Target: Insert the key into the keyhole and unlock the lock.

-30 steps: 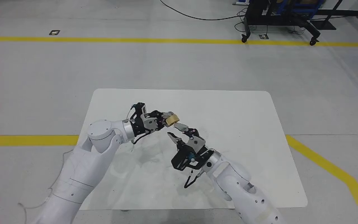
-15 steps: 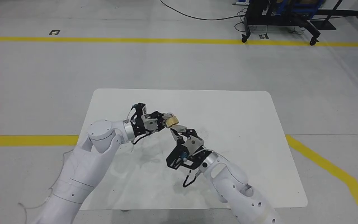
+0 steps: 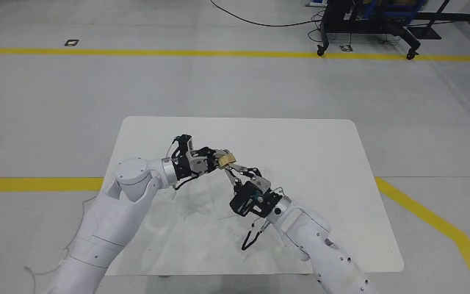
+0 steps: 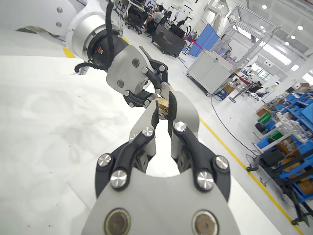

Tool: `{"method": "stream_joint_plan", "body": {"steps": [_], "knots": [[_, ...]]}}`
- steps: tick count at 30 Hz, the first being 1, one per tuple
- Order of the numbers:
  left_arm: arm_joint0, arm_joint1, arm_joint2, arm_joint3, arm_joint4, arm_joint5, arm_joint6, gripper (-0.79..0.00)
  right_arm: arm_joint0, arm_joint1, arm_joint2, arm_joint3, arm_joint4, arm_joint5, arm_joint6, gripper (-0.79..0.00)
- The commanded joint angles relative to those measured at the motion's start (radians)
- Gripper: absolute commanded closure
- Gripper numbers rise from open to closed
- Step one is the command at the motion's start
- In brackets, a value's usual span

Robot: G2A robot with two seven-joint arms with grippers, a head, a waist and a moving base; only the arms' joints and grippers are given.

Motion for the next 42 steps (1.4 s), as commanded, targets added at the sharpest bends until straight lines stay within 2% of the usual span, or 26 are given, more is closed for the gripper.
{"method": "stream_joint_plan", "body": {"steps": [1, 4, 8, 12, 13, 14, 16, 18, 19, 20, 21, 22, 27, 31, 35, 42], "knots": [[0.002, 0.0, 0.0, -0.004, 0.009, -0.014, -0.004, 0.0, -0.001, 0.002, 0.023, 0.017, 0.112, -0.065, -0.04, 0.0], [0.005, 0.0, -0.001, -0.008, 0.018, -0.032, -0.01, 0.0, 0.012, 0.006, 0.056, 0.054, 0.236, -0.166, -0.075, 0.0], [0.009, 0.0, -0.004, -0.013, 0.021, -0.048, -0.015, 0.0, 0.034, 0.007, 0.071, 0.096, 0.349, -0.246, -0.085, 0.0], [0.012, -0.001, -0.006, -0.015, 0.022, -0.052, -0.018, 0.0, 0.05, 0.007, 0.069, 0.105, 0.367, -0.257, -0.07, 0.0], [0.012, -0.001, -0.007, -0.014, 0.023, -0.052, -0.018, 0.0, 0.053, 0.008, 0.067, 0.102, 0.355, -0.254, -0.063, -0.08], [0.012, -0.001, -0.007, -0.014, 0.023, -0.051, -0.017, 0.0, 0.054, 0.008, 0.064, 0.095, 0.338, -0.245, -0.054, -0.234], [0.012, -0.001, -0.008, -0.014, 0.023, -0.051, -0.017, 0.0, 0.05, 0.009, 0.057, 0.075, 0.304, -0.227, -0.042, -0.354], [0.012, -0.002, -0.011, -0.012, 0.02, -0.049, -0.014, 0.0, 0.043, 0.011, 0.052, 0.058, 0.276, -0.211, -0.029, -0.419], [0.012, -0.002, -0.013, -0.009, 0.018, -0.048, -0.008, 0.0, 0.041, 0.011, 0.05, 0.049, 0.258, -0.204, -0.021, -0.551], [0.011, -0.002, -0.014, -0.008, 0.018, -0.046, -0.003, 0.0, 0.037, 0.012, 0.048, 0.038, 0.235, -0.192, -0.011, -0.6], [0.01, -0.003, -0.016, -0.006, 0.017, -0.045, -0.001, 0.0, 0.034, 0.014, 0.046, 0.023, 0.193, -0.175, 0.004, -0.616], [0.009, -0.003, -0.017, -0.005, 0.016, -0.044, 0.001, 0.0, 0.029, 0.015, 0.041, 0.007, 0.147, -0.153, 0.019, -0.61], [0.009, -0.003, -0.023, -0.006, 0.019, -0.048, 0.007, 0.0, -0.017, 0.021, -0.008, -0.09, -0.171, -0.006, 0.136, -0.459], [0.011, -0.004, -0.021, -0.007, 0.026, -0.046, 0.01, 0.0, -0.048, 0.021, -0.065, -0.143, -0.399, 0.091, 0.239, -0.382], [0.011, -0.005, -0.019, -0.009, 0.039, -0.046, 0.014, 0.0, -0.052, 0.016, -0.111, -0.152, -0.488, 0.124, 0.28, -0.308], [0.01, -0.006, -0.019, -0.009, 0.047, -0.041, 0.011, 0.0, -0.025, 0.004, -0.154, -0.14, -0.543, 0.13, 0.338, -0.262]]}}
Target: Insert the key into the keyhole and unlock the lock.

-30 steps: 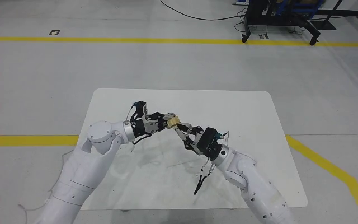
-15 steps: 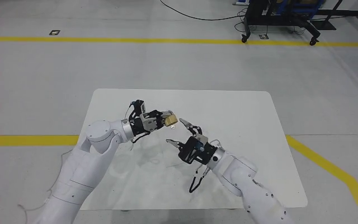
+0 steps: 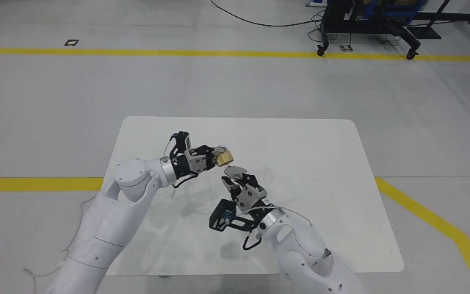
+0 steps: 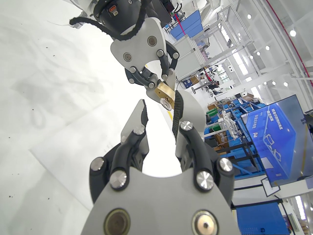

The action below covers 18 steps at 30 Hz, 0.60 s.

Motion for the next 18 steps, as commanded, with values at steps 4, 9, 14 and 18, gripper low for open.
{"method": "stream_joint_plan", "body": {"steps": [4, 9, 14, 18], "knots": [[0.001, 0.0, 0.001, -0.002, 0.01, -0.001, -0.002, 0.0, 0.015, -0.008, -0.023, 0.004, -0.026, 0.008, 0.041, -0.225], [0.002, -0.001, 0.0, -0.002, 0.015, -0.002, -0.005, 0.0, 0.022, -0.014, -0.033, 0.004, -0.053, 0.008, 0.085, -0.172], [0.001, -0.001, 0.0, -0.003, 0.021, -0.001, -0.01, 0.0, 0.034, -0.021, -0.039, 0.009, -0.05, -0.003, 0.104, 0.0], [0.002, -0.002, -0.001, -0.003, 0.024, -0.003, -0.012, 0.0, 0.041, -0.024, -0.031, 0.013, -0.001, -0.022, 0.082, 0.0]]}}
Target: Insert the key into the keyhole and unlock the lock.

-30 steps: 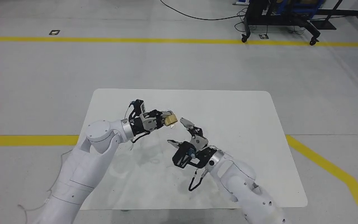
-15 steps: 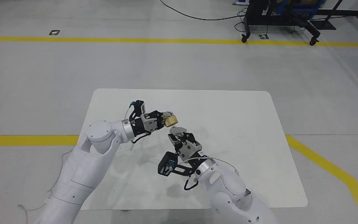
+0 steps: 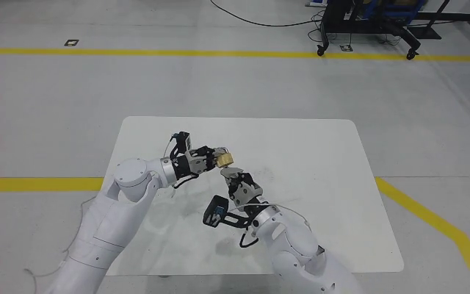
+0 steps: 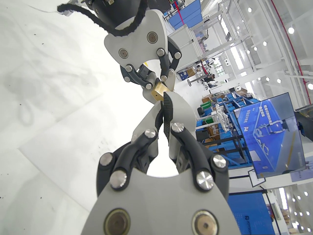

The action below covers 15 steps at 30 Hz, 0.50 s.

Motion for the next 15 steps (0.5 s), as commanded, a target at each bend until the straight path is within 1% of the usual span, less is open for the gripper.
{"method": "stream_joint_plan", "body": {"steps": [1, 6, 10, 15], "knots": [[0.0, 0.0, 0.0, 0.0, 0.002, -0.002, -0.001, 0.0, 0.0, -0.001, 0.009, 0.0, 0.046, -0.01, -0.019, 0.0], [0.001, -0.001, 0.0, -0.001, 0.007, -0.009, -0.005, 0.0, -0.007, 0.0, 0.066, 0.009, 0.226, -0.046, -0.105, 0.0], [0.002, -0.002, 0.001, -0.003, 0.008, -0.018, -0.012, 0.0, -0.021, 0.003, 0.136, 0.027, 0.427, -0.075, -0.201, 0.0], [0.003, -0.002, 0.001, -0.005, 0.011, -0.03, -0.022, 0.0, -0.032, 0.008, 0.194, 0.052, 0.587, -0.138, -0.289, 0.0]]}}
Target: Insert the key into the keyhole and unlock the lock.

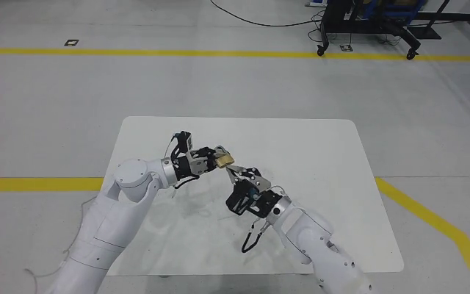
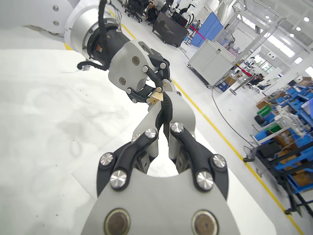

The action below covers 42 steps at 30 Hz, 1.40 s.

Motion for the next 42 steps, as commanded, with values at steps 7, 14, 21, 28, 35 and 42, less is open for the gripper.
{"method": "stream_joint_plan", "body": {"steps": [7, 14, 21, 28, 35, 42], "knots": [[0.004, -0.001, -0.003, -0.006, 0.008, -0.033, -0.011, 0.0, 0.027, 0.006, 0.068, 0.085, 0.335, -0.207, -0.098, 0.0], [0.013, 0.0, -0.01, -0.018, 0.025, -0.074, -0.014, 0.0, 0.087, 0.009, 0.103, 0.19, 0.59, -0.362, -0.089, 0.0], [0.021, 0.001, -0.015, -0.027, 0.054, -0.108, -0.009, 0.0, 0.1, 0.011, 0.103, 0.216, 0.642, -0.387, -0.087, 0.0], [0.023, 0.001, -0.023, -0.033, 0.071, -0.119, 0.003, 0.0, 0.09, 0.015, 0.105, 0.204, 0.607, -0.353, -0.088, -0.785], [0.031, 0.005, -0.029, -0.048, 0.144, -0.151, 0.028, 0.0, 0.014, 0.034, 0.182, 0.16, 0.484, -0.311, -0.167, -0.785], [0.02, 0.004, -0.009, -0.05, 0.204, -0.135, 0.022, 0.0, -0.186, 0.065, 0.427, 0.138, 0.533, -0.324, -0.389, -0.785]]}}
